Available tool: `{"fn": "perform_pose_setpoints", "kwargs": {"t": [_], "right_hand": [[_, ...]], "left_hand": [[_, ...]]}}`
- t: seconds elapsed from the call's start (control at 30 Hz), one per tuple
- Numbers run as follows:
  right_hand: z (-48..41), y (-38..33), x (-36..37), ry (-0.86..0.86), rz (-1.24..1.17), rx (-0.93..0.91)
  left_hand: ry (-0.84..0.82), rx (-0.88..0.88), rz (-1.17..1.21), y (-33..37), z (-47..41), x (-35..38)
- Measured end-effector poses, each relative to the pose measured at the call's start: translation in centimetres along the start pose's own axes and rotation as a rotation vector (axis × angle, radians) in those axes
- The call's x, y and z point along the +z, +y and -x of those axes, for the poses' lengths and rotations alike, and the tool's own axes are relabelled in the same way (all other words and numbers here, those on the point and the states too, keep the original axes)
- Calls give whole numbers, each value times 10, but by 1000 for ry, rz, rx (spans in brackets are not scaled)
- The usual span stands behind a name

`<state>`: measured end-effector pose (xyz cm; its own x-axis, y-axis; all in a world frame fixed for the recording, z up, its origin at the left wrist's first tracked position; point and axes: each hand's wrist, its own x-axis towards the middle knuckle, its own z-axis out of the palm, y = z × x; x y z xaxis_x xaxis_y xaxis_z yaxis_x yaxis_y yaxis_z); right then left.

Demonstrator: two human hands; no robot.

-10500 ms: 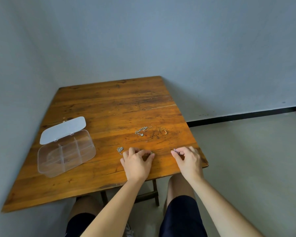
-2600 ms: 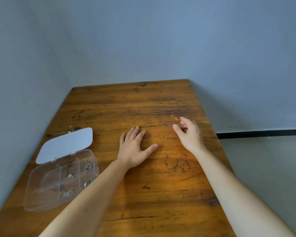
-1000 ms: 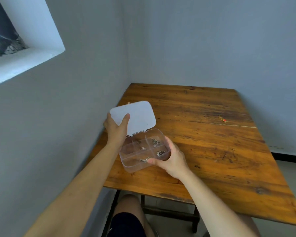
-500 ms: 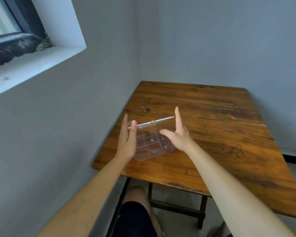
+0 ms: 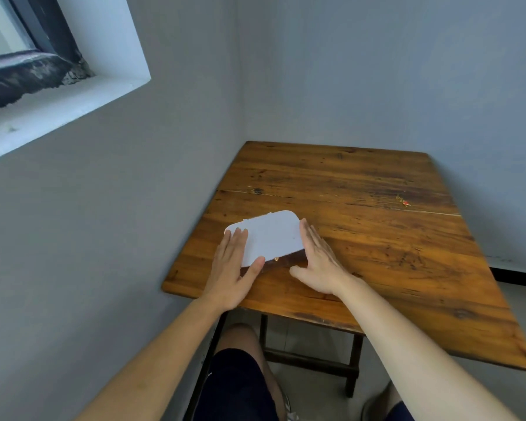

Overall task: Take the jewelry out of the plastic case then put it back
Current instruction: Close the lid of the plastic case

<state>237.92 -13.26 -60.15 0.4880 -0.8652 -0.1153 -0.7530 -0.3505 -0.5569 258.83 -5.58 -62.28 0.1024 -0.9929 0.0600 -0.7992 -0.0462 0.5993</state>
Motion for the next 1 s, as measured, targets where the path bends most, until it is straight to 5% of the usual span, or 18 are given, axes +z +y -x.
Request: {"fn": "perform_pose_setpoints", "kwargs": {"t": [0.17, 0.4, 1.0], "right_hand": [[3, 3, 2, -49, -101, 83], [4, 30, 26, 73, 379, 42], [3, 34, 27, 87, 418, 35]], "left_hand": [[-40, 52, -192, -9, -3, -1], [39, 6, -381, -5, -12, 5], [229, -424, -289, -10, -138, 12]]}}
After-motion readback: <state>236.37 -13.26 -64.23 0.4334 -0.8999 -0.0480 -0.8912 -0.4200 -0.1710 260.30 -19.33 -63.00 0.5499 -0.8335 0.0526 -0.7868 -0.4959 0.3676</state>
